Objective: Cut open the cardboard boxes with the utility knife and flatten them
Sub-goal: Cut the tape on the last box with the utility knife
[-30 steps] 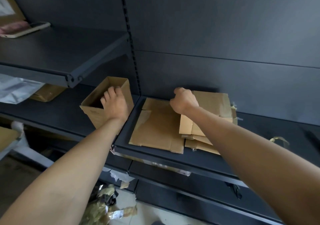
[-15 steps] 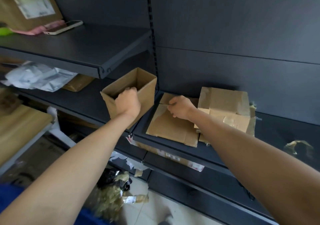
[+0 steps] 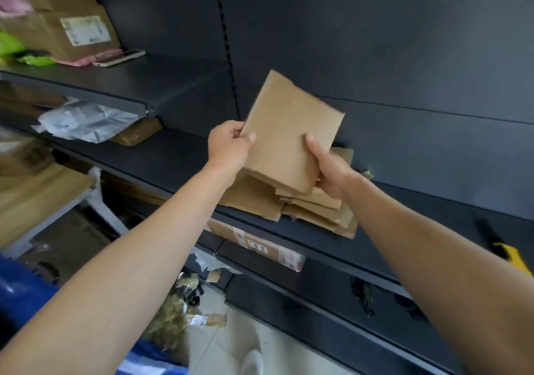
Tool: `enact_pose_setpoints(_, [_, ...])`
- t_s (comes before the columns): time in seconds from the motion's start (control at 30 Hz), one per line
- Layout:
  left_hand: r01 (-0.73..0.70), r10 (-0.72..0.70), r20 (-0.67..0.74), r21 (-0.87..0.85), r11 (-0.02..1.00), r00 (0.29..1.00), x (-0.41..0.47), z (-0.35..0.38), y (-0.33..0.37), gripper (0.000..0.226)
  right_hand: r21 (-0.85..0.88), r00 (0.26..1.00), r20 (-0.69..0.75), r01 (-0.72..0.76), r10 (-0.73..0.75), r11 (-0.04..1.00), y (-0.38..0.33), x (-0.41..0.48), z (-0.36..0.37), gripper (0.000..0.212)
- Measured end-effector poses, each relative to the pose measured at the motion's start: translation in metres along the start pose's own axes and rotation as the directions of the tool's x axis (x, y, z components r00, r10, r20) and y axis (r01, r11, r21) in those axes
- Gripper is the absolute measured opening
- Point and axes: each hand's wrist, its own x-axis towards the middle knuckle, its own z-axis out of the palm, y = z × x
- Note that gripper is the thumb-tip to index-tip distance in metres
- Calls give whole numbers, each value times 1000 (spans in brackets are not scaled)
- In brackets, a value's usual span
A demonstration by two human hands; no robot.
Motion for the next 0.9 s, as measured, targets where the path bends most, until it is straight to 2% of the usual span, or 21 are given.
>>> enact_pose_setpoints(0.07, [91, -83, 60, -147, 985, 995, -13, 28, 5, 11, 124, 999, 36, 22, -27, 992, -2, -19, -40, 65])
enact_pose_setpoints(0.17, [199, -167, 145, -249, 948, 975, -27, 75, 5, 14, 145, 999, 8, 37, -39, 989, -7, -49, -101, 67])
enact_pose_setpoints(0.27, [264, -195, 278, -238, 935, 941, -35, 124, 4, 17, 39, 991, -118, 62, -57, 997, -17, -81, -149, 73])
enact_pose_setpoints(0.33, [263, -193, 398, -129, 956, 897, -40, 158, 6, 28, -97, 962, -248, 90, -111, 991, -27, -100, -176, 75])
enact_pose_setpoints(0.4, [226, -192, 486, -12, 974, 853, -46, 190, 8, 41, -202, 916, -369, 86, -158, 976, -33, -118, -202, 84])
enact_pose_setpoints(0.47, [209, -183, 553, 16, 978, 813, -51, 219, 9, 42, -293, 844, -510, 12, -167, 956, -34, -135, -225, 84])
enact_pose_setpoints(0.6, [160, -202, 670, 124, 979, 714, -56, 267, 2, 19, -366, 666, -729, -183, -159, 912, -26, -159, -256, 94])
enact_pose_setpoints(0.7, [184, -281, 724, 213, 960, 629, -62, 295, -10, 6, -377, 593, -792, -286, -146, 881, -16, -169, -271, 106])
enact_pose_setpoints(0.73, [184, -290, 725, 224, 957, 625, -63, 304, -16, 6, -395, 585, -797, -320, -148, 861, -13, -171, -274, 103])
enact_pose_setpoints(0.8, [183, -272, 693, 201, 962, 668, -62, 319, -24, 6, -449, 601, -785, -381, -152, 808, -9, -173, -280, 98])
enact_pose_setpoints(0.9, [201, -224, 650, 111, 973, 727, -56, 334, -20, 7, -567, 710, -701, -497, -68, 657, -12, -175, -280, 103])
